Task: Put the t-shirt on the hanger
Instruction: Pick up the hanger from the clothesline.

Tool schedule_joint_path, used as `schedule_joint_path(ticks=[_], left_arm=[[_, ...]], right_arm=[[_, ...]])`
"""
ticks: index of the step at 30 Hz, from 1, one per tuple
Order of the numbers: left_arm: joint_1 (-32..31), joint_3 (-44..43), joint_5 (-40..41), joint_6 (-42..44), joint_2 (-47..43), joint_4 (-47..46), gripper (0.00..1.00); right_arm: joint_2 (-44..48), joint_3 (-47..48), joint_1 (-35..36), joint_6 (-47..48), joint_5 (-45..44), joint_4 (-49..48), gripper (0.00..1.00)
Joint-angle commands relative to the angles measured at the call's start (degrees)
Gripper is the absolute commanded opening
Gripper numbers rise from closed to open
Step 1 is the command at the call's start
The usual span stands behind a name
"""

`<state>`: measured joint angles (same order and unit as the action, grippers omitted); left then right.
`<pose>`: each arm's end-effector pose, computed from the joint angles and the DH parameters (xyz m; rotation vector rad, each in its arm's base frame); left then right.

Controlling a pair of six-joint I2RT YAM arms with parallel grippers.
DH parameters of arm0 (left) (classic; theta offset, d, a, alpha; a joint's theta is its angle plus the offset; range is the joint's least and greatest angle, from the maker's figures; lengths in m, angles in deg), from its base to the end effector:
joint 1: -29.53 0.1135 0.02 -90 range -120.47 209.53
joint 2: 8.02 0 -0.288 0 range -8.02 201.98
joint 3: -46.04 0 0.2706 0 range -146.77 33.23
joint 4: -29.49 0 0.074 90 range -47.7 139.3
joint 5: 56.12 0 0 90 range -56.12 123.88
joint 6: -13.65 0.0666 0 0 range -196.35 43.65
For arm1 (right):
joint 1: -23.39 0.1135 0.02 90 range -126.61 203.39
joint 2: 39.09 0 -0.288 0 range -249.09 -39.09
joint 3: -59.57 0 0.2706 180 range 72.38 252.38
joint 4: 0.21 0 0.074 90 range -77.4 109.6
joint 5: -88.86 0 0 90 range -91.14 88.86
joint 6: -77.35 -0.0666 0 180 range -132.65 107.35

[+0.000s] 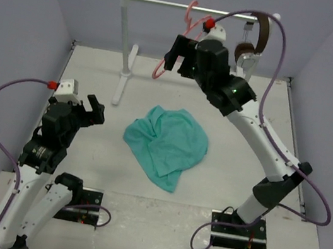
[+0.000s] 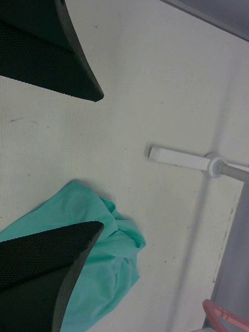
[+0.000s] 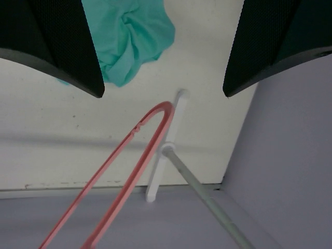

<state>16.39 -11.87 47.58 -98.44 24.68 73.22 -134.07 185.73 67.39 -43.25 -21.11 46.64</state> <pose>0.1535 -0.0196 0.3403 -0.3091 1.8637 -0.1944 0.3093 0.2671 0.5036 0.0294 1.8684 0.5915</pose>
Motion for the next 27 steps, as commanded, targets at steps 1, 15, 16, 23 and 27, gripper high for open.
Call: schedule_joint_path(ticks=[1, 15, 16, 23, 27], left_arm=[[0.5, 0.6, -1.0, -0.6, 0.9, -1.9, 1.0], [0.1, 0.8, -3.8, -0.1, -0.5, -2.4, 1.0], [0.1, 0.8, -3.9, -0.1, -0.6, -2.4, 1.0], [-0.3, 1.0, -4.5, 0.0, -0.9, -2.7, 1.0], [-0.8, 1.0, -4.4, 0.0, -1.1, -2.6, 1.0]], right_arm=[[-18.6, 24.1, 2.2, 2.9, -17.4, 13.3, 0.99], [-23.1, 16.3, 2.0, 13.4, -25.8, -1.5, 0.5], [-21.5, 13.2, 2.0, 13.3, -25.9, -2.8, 0.5], [-15.5, 1.2, 0.2, 12.2, -24.0, -6.7, 0.37], [-13.3, -1.4, -0.4, 12.1, -23.6, -7.4, 0.23]])
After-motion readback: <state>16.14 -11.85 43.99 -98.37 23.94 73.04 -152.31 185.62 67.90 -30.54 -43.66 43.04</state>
